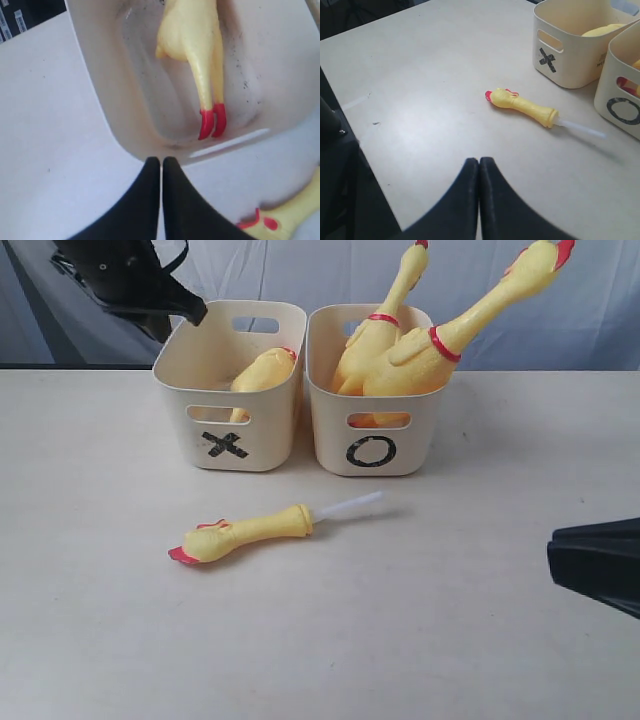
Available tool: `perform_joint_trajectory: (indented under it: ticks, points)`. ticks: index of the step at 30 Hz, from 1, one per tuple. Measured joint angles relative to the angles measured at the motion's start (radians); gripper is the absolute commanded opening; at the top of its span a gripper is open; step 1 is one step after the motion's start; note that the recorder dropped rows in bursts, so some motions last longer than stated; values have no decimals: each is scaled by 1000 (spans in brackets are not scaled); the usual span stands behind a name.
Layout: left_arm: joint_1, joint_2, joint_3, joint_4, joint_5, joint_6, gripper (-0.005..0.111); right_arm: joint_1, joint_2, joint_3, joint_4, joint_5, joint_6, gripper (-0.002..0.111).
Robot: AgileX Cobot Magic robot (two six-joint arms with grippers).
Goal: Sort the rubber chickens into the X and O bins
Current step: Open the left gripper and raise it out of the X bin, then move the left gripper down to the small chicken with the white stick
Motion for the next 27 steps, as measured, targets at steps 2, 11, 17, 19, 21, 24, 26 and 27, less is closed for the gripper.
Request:
perform_joint_trajectory:
  ticks: [2, 11, 17, 19, 21, 24, 26, 27]
  points:
    - [0, -23, 9, -9, 26, 7, 0, 0, 0, 0, -6, -2, 0, 0]
    - [-81, -139, 151, -9, 47, 35, 0, 0, 0, 0, -28, -2, -2, 0]
    - [-169, -206, 270, -9, 22, 55, 0, 0, 0, 0, -33, -2, -2, 0]
    - [-195, -220, 310, -9, 10, 82, 0, 0, 0, 0, -36, -2, -2, 0]
    - [-224, -226, 355, -9, 8, 136, 0, 0, 0, 0, -38, -2, -2, 0]
    - [-263, -228, 428, -9, 8, 224, 0, 0, 0, 0, -43, -2, -2, 0]
    - [-283, -228, 472, -9, 5, 275, 0, 0, 0, 0, -47, -2, -2, 0]
    - [-290, -228, 494, -10, 0, 298, 0, 0, 0, 0, -47, -2, -2, 0]
